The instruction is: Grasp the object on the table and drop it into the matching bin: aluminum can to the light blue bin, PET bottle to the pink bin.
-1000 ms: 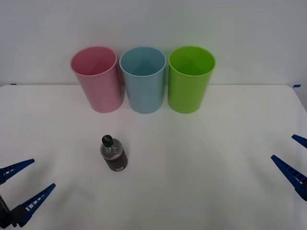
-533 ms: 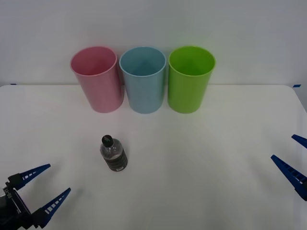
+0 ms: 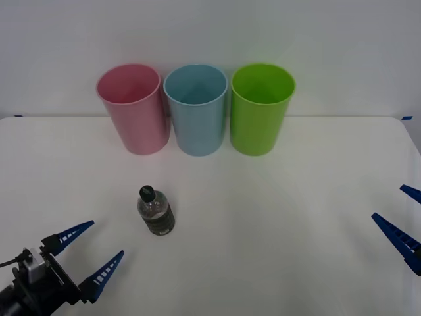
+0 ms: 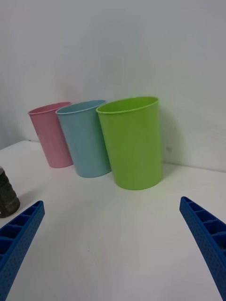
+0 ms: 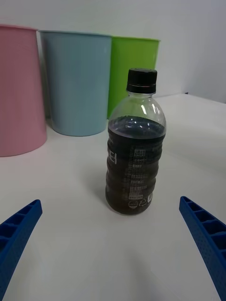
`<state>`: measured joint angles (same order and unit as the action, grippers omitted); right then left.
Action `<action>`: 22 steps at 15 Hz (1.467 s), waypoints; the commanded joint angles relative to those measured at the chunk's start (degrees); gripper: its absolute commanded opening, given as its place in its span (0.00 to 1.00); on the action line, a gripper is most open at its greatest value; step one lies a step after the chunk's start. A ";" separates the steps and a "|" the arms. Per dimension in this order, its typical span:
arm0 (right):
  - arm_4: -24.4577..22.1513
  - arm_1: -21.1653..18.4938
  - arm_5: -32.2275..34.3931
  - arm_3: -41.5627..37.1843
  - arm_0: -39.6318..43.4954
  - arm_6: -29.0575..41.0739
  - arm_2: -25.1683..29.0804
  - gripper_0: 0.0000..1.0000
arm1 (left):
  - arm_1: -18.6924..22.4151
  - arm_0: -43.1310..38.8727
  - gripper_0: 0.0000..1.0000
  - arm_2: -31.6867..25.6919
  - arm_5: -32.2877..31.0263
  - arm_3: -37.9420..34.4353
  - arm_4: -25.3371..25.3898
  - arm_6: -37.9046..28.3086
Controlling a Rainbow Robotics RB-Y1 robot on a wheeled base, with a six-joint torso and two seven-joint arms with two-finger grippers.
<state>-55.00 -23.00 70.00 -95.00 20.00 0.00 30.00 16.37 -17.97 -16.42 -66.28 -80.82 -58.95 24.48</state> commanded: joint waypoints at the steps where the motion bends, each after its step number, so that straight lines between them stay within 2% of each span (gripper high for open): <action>1: 0.00 0.00 0.00 0.00 0.00 0.00 0.00 1.00 | -1.78 1.53 1.00 0.07 0.89 0.05 -2.48 -0.05; 4: 0.00 0.00 0.00 0.00 0.00 0.00 0.00 1.00 | -2.92 2.85 1.00 0.86 1.86 -0.03 -4.15 -0.49; 13: 0.00 0.00 0.00 0.00 0.00 0.00 0.00 1.00 | -4.51 5.22 1.00 6.75 8.89 0.05 -4.33 -0.84; 22: 0.00 0.00 0.00 0.00 0.00 0.00 0.00 1.00 | -12.33 8.12 1.00 4.55 11.00 0.05 -13.38 -0.84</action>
<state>-55.00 -23.00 70.00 -95.00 20.00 0.00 30.00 4.74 -9.98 -11.64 -55.34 -80.77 -71.71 23.65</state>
